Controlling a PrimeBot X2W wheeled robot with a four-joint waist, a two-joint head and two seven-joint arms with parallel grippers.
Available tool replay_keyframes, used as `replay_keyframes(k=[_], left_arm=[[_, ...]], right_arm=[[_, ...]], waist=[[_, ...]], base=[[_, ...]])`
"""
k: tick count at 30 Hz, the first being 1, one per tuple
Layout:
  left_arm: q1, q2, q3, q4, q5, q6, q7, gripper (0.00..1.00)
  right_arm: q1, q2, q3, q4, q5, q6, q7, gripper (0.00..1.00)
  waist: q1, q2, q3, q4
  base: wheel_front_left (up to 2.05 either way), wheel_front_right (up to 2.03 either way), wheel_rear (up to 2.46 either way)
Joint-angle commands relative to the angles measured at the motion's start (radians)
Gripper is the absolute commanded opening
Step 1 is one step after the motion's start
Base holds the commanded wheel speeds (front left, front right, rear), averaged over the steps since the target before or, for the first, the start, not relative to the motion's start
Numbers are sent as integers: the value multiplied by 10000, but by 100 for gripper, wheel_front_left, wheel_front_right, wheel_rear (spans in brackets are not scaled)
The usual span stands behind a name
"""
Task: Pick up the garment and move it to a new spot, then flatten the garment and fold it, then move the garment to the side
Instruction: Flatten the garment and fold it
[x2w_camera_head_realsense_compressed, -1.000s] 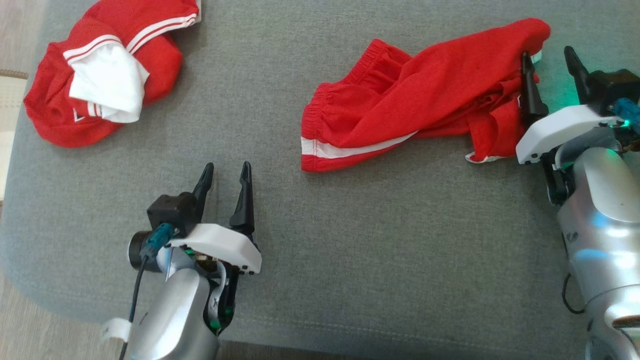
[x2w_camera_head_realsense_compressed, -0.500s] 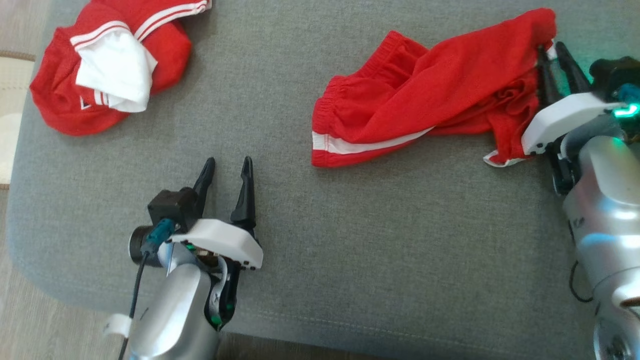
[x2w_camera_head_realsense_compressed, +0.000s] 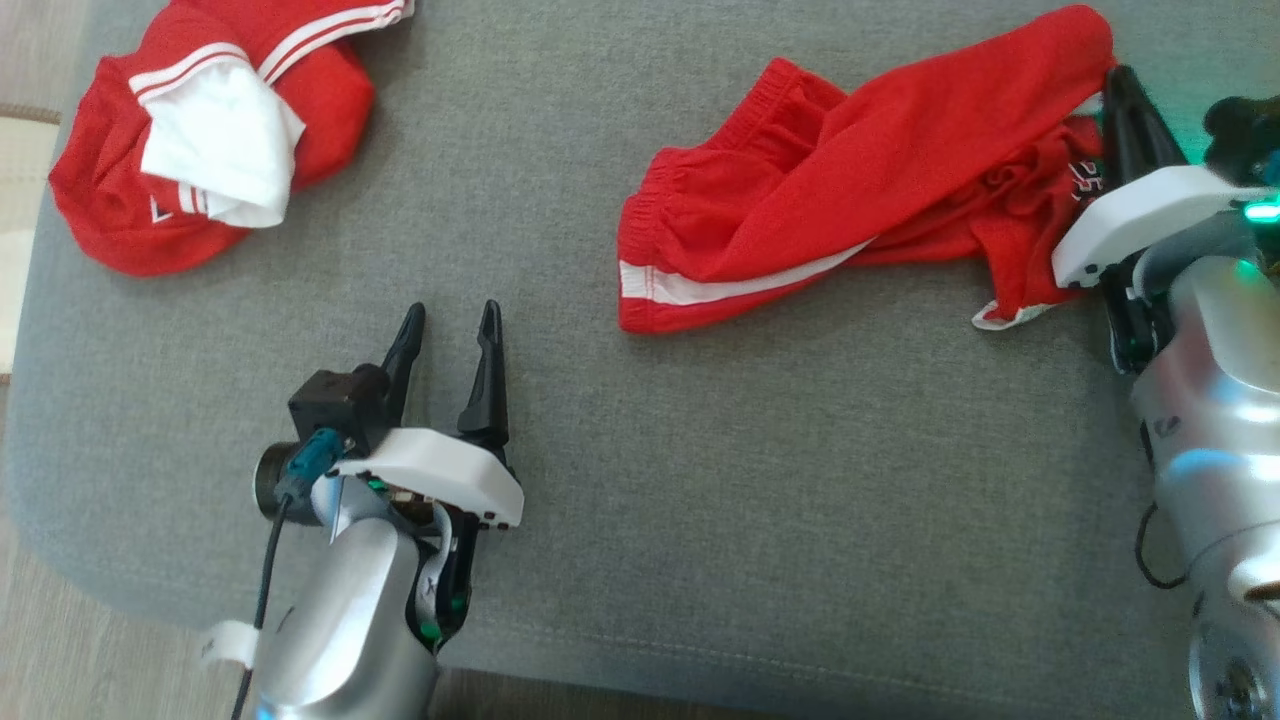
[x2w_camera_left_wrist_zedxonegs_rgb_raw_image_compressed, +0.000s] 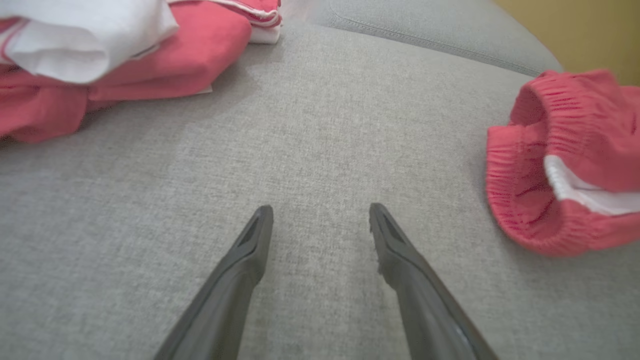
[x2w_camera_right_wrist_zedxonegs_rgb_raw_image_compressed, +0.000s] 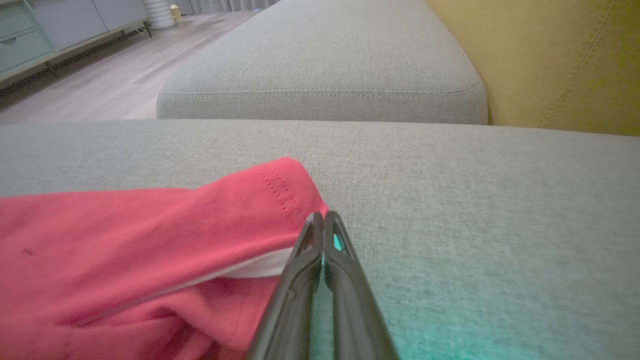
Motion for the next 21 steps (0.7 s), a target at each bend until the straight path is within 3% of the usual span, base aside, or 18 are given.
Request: replay_keyframes(k=[1, 15, 21], left_arm=[[-212, 164, 317, -289, -8, 47, -53, 100], [322, 164, 550, -232, 126, -4, -53, 100], [723, 164, 743, -170, 187, -13, -53, 100]], right_arm=[[288, 99, 78, -309, 107, -9, -21, 0], [1811, 290, 1181, -4587, 2536, -9, -21, 0], [2610, 110, 1761, -5767, 3481, -9, -17, 0]], waist=[[0, 0, -58, -55], [0, 0, -1332, -1370], [0, 0, -1976, -2024]], base=[[0, 0, 0], [0, 0, 0], [0, 0, 0]])
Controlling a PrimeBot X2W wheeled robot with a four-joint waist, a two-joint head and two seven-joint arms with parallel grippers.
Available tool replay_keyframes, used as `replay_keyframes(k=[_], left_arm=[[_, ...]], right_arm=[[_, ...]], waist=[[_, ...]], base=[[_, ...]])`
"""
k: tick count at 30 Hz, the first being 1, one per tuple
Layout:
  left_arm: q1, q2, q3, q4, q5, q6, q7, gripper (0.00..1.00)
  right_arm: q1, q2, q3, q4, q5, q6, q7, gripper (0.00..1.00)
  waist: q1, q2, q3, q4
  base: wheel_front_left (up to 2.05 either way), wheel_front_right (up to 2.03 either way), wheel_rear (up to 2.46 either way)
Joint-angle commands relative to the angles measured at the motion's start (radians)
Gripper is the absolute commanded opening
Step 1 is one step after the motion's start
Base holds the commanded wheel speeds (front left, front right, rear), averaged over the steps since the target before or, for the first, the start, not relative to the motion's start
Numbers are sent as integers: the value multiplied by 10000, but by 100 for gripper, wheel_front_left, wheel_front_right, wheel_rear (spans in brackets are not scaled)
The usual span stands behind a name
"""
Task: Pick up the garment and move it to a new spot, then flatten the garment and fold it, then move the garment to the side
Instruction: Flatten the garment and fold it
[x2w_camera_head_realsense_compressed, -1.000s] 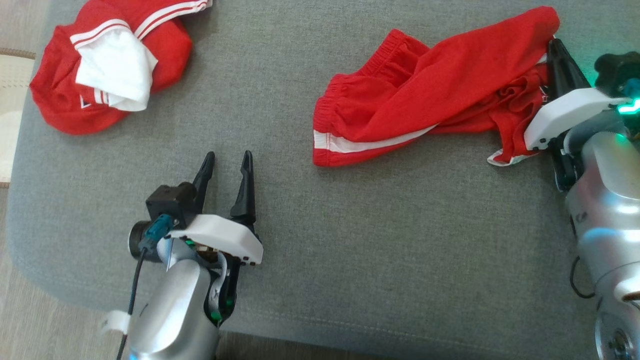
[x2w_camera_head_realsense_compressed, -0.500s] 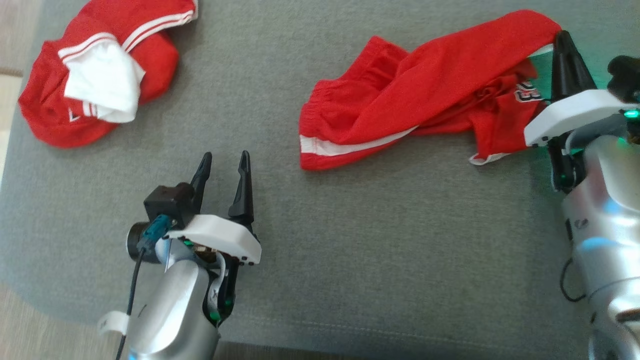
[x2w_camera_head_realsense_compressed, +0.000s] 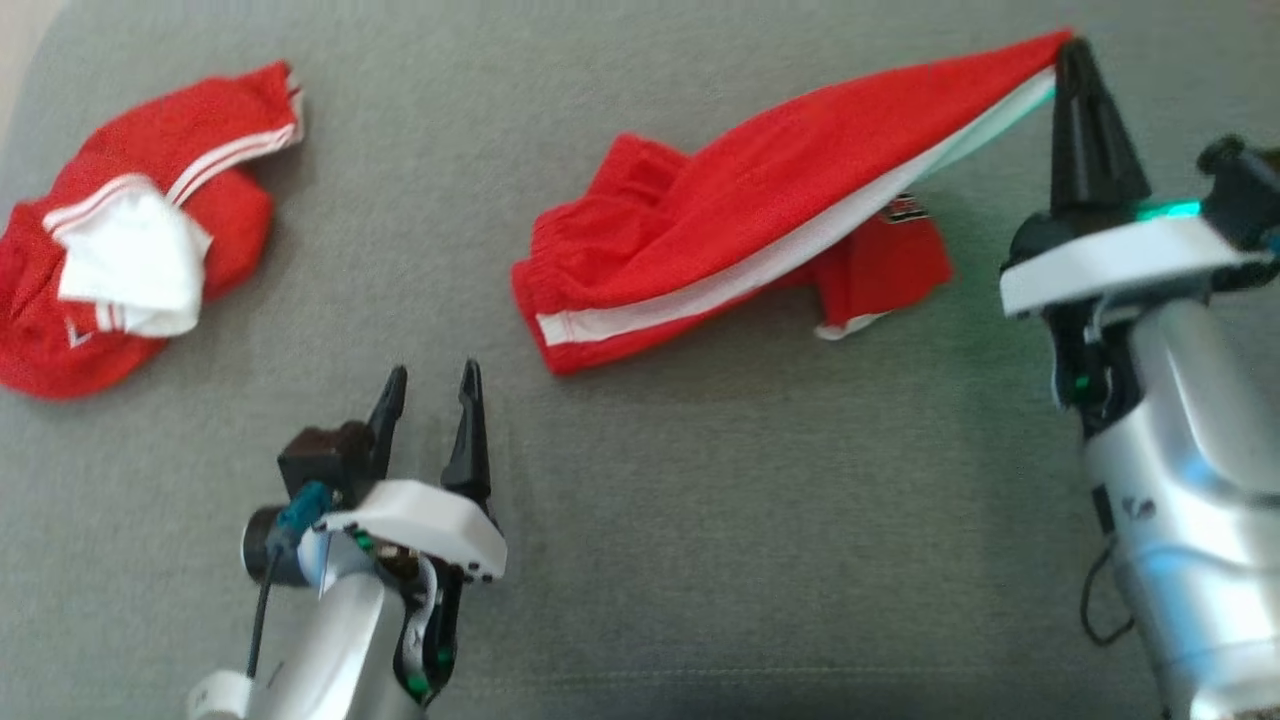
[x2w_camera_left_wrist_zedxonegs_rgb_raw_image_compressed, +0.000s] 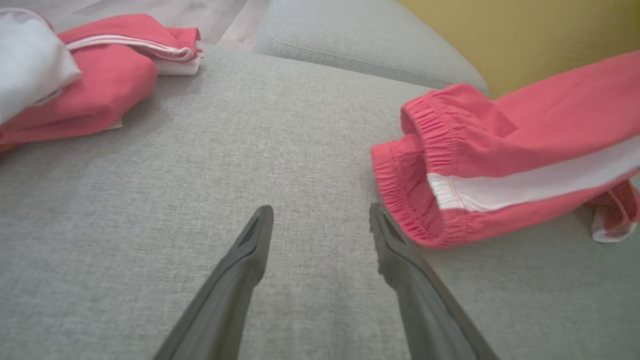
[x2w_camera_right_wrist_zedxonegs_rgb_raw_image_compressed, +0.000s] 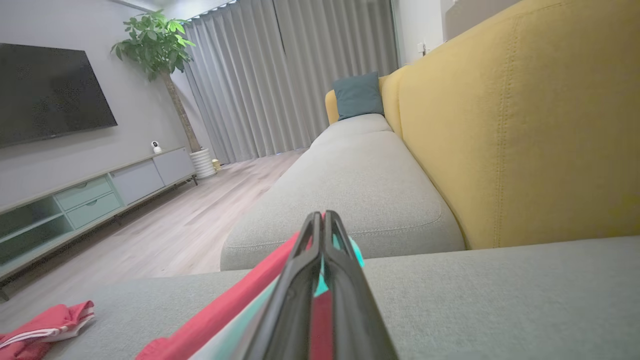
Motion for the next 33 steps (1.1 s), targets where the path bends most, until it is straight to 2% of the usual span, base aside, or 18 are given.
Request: replay_keyframes(k=[1, 6, 10, 17, 18, 19, 22, 28, 33], left_arm=[[-13, 148, 397, -258, 81, 5, -53, 100], [193, 148, 465, -245, 72, 11, -53, 100], [190, 148, 455, -250, 89, 0, -53, 100], [121, 148, 383, -195, 237, -61, -53, 100], [132, 148, 389, -187, 265, -54, -53, 100], [149, 148, 419, -196, 297, -32, -53, 100], [278, 148, 549, -252, 397, 65, -53, 100], [661, 148, 916, -422, 664, 220, -53, 100], [969, 148, 1123, -513, 861, 206, -53, 100]], right_arm=[[313, -131, 337, -545, 328, -9, 8, 0], [1237, -293, 501, -1106, 760, -9, 543, 0], [1828, -242, 364, -1077, 673, -9, 707, 0], [2375, 166, -149, 682, -625, -9, 178, 0], [2355, 201, -225, 901, -847, -9, 112, 70], [2335, 278, -345, 1065, -1013, -9, 58, 100], [2331, 466, -754, 1270, -1581, -9, -21, 100], [2906, 957, -1653, -45, -2459, -9, -32, 100], [3577, 1175, -1786, -549, -2895, -9, -34, 100]], waist=[[0, 0, -474, -479], [0, 0, -686, -815], [0, 0, -667, -873], [0, 0, -639, -564], [0, 0, -663, -506], [0, 0, -689, -461], [0, 0, -803, -350], [0, 0, -1085, -247], [0, 0, -1373, -204]], base=[[0, 0, 0], [0, 0, 0], [0, 0, 0], [0, 0, 0], [0, 0, 0], [0, 0, 0], [0, 0, 0], [0, 0, 0], [0, 0, 0]])
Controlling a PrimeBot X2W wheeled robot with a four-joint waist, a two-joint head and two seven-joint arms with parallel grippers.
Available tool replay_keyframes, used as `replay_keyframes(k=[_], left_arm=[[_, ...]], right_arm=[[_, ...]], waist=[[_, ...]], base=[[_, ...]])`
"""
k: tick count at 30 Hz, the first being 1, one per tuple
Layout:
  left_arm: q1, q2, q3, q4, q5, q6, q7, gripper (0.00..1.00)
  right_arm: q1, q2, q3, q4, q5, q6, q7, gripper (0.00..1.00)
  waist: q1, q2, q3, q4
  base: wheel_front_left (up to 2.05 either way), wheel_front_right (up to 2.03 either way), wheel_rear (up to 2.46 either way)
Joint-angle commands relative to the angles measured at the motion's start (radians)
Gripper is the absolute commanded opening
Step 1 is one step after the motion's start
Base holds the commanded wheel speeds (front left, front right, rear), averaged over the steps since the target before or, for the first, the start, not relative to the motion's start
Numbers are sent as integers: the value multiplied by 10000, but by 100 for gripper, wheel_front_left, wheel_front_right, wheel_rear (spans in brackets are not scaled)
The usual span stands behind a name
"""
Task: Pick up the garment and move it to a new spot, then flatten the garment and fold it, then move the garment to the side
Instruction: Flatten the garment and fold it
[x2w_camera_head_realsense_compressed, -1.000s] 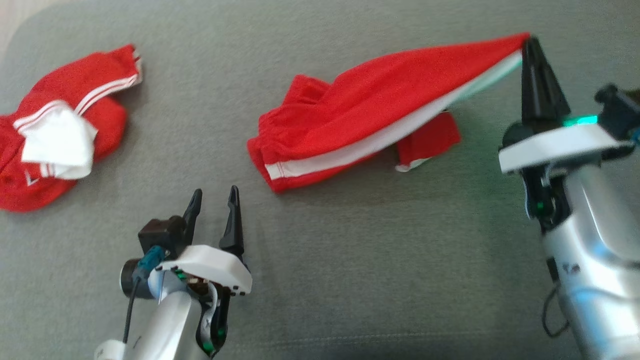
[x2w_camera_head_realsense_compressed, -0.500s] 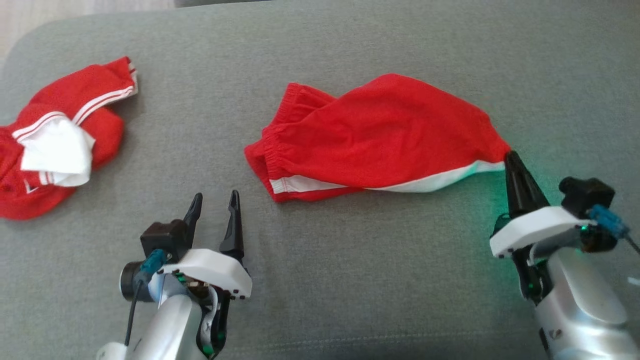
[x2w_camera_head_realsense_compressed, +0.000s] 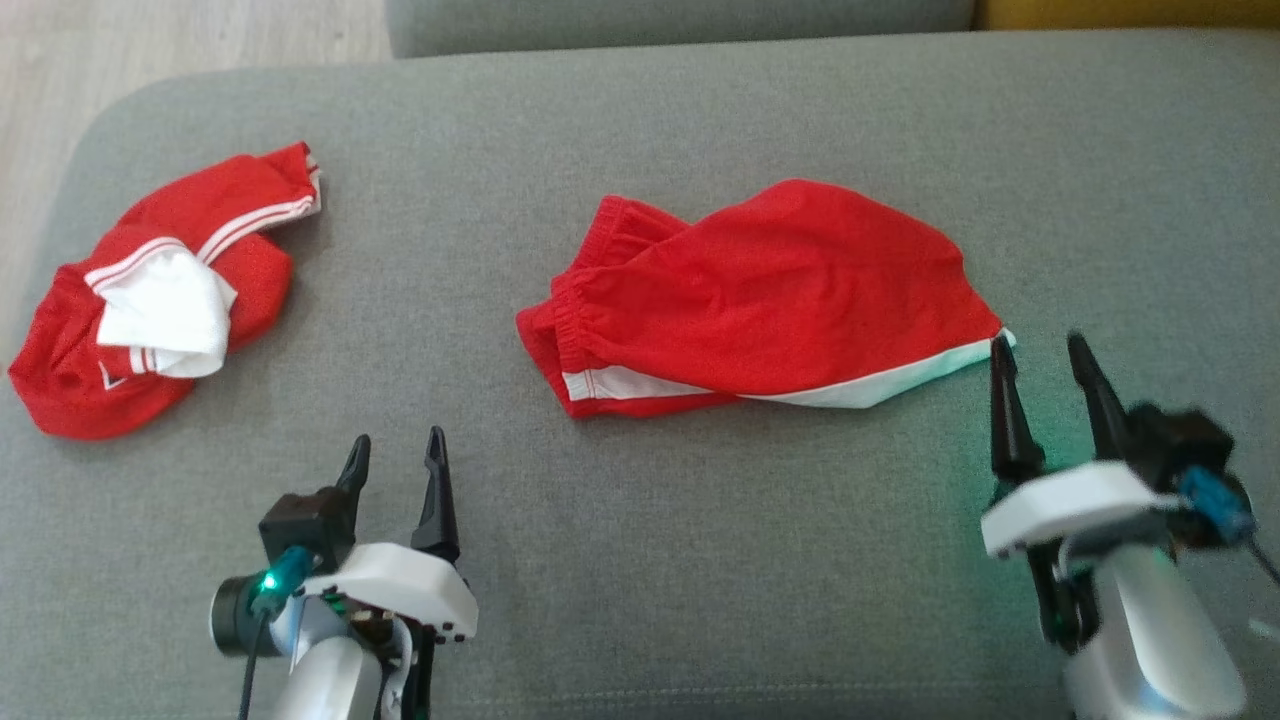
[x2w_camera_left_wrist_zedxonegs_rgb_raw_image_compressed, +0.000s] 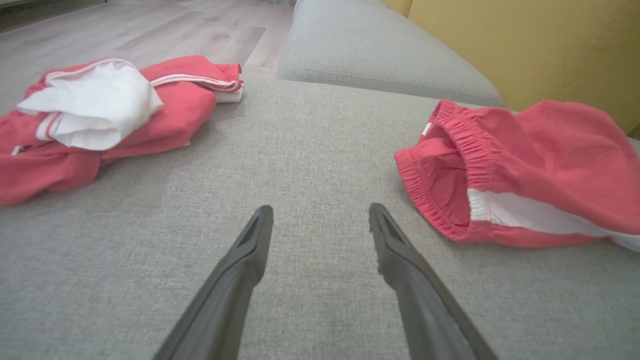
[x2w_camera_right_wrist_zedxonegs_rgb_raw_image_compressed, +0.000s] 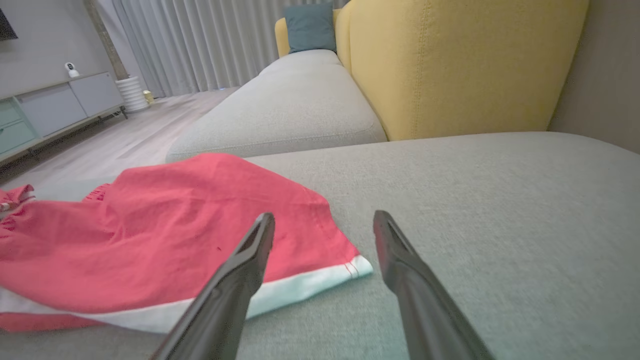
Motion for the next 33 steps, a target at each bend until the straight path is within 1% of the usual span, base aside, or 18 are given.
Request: replay_keyframes(k=[1, 8, 13, 21, 25, 33], left_arm=[[-105, 133, 450, -428, 131, 19, -53, 100], [256, 133, 566, -472, 223, 10, -53, 100], [394, 133, 604, -459, 245, -21, -53, 100], [445, 133, 599, -533, 251, -61, -53, 100], [224, 133, 346, -538, 77, -307, -53, 100], [-1018, 133, -745, -71, -510, -1047, -53, 100]], right_arm=[[124, 77, 97, -435, -168, -9, -107, 100], [650, 146, 49, -721, -458, -9, -107, 100], [899, 151, 267, -755, -68, -9, -108, 100], [892, 153, 455, -695, 131, -9, -108, 100], [687, 153, 512, -789, 108, -9, -108, 100], [109, 154, 779, -1166, 314, -9, -108, 100]], waist=[[0, 0, -162, 39], [0, 0, -517, 91], [0, 0, -679, 95], [0, 0, -588, 42], [0, 0, -256, -59], [0, 0, 842, -528]], base=[[0, 0, 0], [0, 0, 0], [0, 0, 0], [0, 0, 0], [0, 0, 0], [0, 0, 0]])
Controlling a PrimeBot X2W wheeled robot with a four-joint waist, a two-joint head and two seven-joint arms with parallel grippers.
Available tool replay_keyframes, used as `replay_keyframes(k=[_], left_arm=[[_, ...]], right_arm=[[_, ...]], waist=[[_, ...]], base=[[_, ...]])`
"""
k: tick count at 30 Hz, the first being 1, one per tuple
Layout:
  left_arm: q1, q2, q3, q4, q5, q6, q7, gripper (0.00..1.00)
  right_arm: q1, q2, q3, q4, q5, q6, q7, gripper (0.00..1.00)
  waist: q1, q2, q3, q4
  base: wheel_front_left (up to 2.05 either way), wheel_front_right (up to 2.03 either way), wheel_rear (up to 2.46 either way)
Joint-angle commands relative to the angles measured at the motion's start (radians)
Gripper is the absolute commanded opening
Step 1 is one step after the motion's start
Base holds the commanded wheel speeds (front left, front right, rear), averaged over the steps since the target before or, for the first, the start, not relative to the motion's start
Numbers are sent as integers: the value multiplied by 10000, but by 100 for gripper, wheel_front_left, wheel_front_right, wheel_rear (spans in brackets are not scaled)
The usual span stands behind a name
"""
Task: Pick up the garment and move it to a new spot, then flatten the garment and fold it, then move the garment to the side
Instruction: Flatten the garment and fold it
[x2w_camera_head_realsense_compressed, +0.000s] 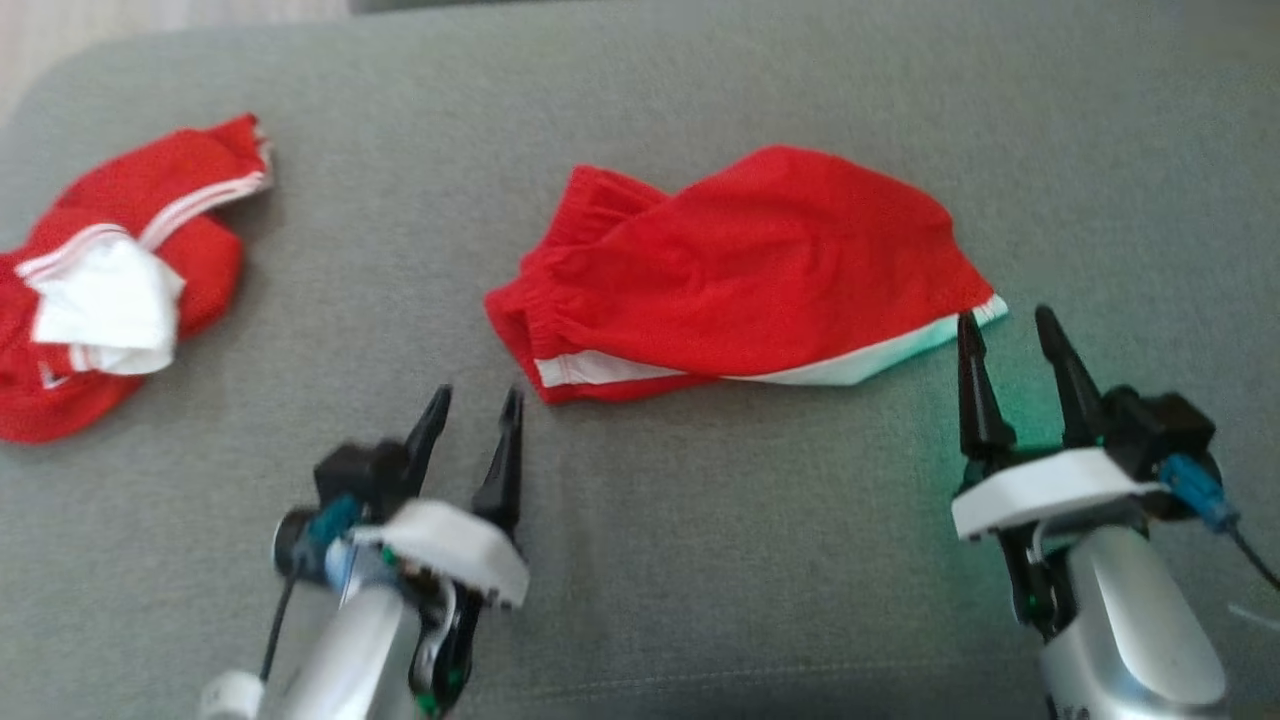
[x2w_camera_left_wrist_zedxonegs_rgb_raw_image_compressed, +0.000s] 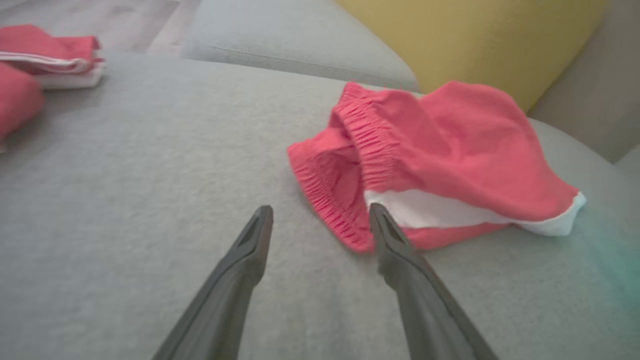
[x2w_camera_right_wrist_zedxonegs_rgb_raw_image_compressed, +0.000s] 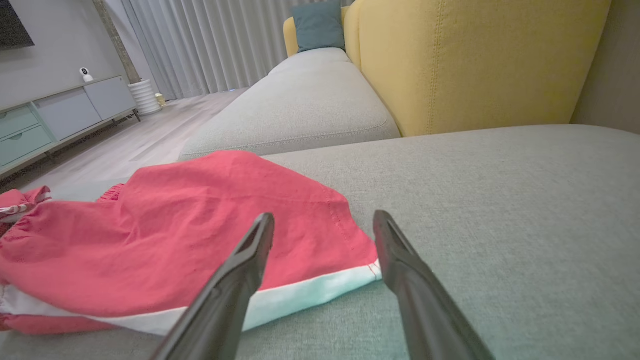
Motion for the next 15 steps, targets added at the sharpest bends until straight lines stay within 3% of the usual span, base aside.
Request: replay_keyframes(k=[1, 6, 15], left_arm=[[-493, 110, 201, -193, -114, -66, -53, 100], [-1203, 110, -124, 283, -584, -565, -53, 100], [-1411, 110, -153, 599, -797, -762, -53, 100]], right_arm=[[-336, -17, 278, -355, 83, -9, -108, 100], [-596, -17, 344, -481, 186, -9, -108, 100], [-675, -17, 223, -577, 244, -9, -108, 100]], waist=[[0, -1, 372, -293], [0, -1, 811, -696], [0, -1, 1071, -887]], base=[[0, 0, 0], [0, 0, 0], [0, 0, 0]])
